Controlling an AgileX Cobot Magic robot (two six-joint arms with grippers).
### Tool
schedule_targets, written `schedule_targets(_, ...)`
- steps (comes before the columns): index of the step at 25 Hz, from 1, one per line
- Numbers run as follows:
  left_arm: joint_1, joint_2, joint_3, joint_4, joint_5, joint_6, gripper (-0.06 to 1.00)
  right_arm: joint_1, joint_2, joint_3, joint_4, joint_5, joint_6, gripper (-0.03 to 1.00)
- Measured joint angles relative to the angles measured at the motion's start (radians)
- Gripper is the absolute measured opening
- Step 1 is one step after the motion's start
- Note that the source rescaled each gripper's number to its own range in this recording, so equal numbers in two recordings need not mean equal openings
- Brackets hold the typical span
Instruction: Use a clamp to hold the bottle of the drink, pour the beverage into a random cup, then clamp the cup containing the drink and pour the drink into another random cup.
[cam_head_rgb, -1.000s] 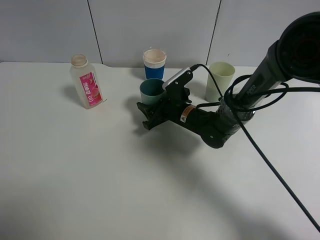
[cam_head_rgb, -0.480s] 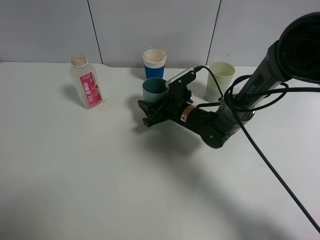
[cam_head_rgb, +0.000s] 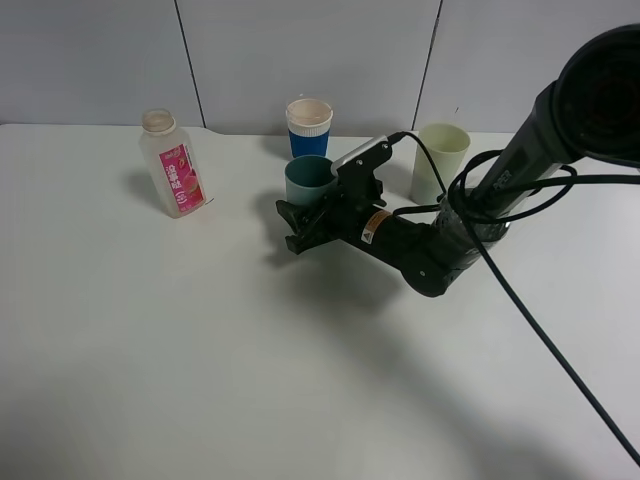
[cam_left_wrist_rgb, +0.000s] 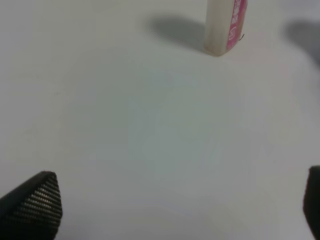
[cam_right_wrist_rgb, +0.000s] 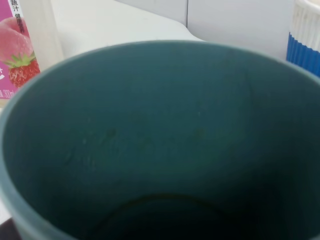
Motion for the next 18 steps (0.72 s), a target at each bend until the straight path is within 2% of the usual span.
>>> schedule_targets(2, 0.000, 0.000, 0.000, 0.000, 0.000, 0.000, 0.93, 0.000, 0.000, 0.000, 0.000, 0.000, 0.000, 0.00)
schedule_targets(3, 0.000, 0.000, 0.000, 0.000, 0.000, 0.000, 0.93, 0.000, 0.000, 0.000, 0.000, 0.000, 0.000, 0.04)
schedule_targets(5, 0.000, 0.000, 0.000, 0.000, 0.000, 0.000, 0.93, 0.000, 0.002, 0.000, 0.000, 0.008, 0.000, 0.23)
schedule_targets(6, 0.000, 0.000, 0.000, 0.000, 0.000, 0.000, 0.93, 0.000, 0.003, 0.001, 0.000, 0.010, 0.000, 0.29)
schedule_targets(8, 0.000, 0.000, 0.000, 0.000, 0.000, 0.000, 0.93, 0.000, 0.003, 0.001, 0.000, 0.010, 0.000, 0.35)
schedule_targets(13, 0.000, 0.000, 0.000, 0.000, 0.000, 0.000, 0.93, 0.000, 0.001, 0.001, 0.000, 0.014, -0.001, 0.38)
schedule_targets(18, 0.000, 0.000, 0.000, 0.000, 0.000, 0.000, 0.93, 0.004, -0.063, 0.002, -0.002, 0.101, -0.001, 0.38)
